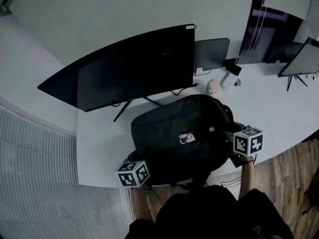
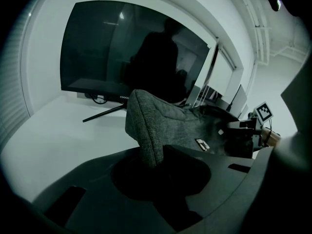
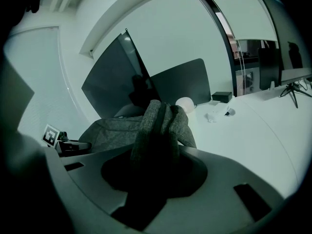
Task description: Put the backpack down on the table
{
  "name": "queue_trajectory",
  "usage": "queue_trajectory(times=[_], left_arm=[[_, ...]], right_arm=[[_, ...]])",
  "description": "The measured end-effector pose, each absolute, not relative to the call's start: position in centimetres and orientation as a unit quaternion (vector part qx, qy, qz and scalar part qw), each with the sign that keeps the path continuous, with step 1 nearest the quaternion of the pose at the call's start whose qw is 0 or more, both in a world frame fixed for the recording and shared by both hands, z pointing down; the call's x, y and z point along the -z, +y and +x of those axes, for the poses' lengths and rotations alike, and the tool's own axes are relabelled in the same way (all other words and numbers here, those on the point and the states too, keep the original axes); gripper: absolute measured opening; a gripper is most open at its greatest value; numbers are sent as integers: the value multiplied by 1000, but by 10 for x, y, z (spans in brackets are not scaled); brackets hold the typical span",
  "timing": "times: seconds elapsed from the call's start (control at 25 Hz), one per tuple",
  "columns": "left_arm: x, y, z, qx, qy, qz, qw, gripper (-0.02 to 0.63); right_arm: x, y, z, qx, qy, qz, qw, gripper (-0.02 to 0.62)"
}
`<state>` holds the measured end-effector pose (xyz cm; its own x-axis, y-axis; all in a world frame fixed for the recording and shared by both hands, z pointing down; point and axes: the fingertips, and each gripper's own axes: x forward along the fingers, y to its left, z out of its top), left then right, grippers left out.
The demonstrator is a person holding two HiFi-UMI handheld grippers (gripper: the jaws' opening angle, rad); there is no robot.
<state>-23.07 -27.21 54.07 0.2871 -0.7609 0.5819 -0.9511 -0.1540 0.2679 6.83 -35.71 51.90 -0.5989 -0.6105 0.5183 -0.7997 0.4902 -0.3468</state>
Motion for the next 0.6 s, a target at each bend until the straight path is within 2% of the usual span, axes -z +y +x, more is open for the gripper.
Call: queue_trajectory(times=[0.6], left_arm=[[-562,-283,-232,-186,-561,734,333,75]], right_arm=[[-548,-366,70,-322,-826,420,197,114]])
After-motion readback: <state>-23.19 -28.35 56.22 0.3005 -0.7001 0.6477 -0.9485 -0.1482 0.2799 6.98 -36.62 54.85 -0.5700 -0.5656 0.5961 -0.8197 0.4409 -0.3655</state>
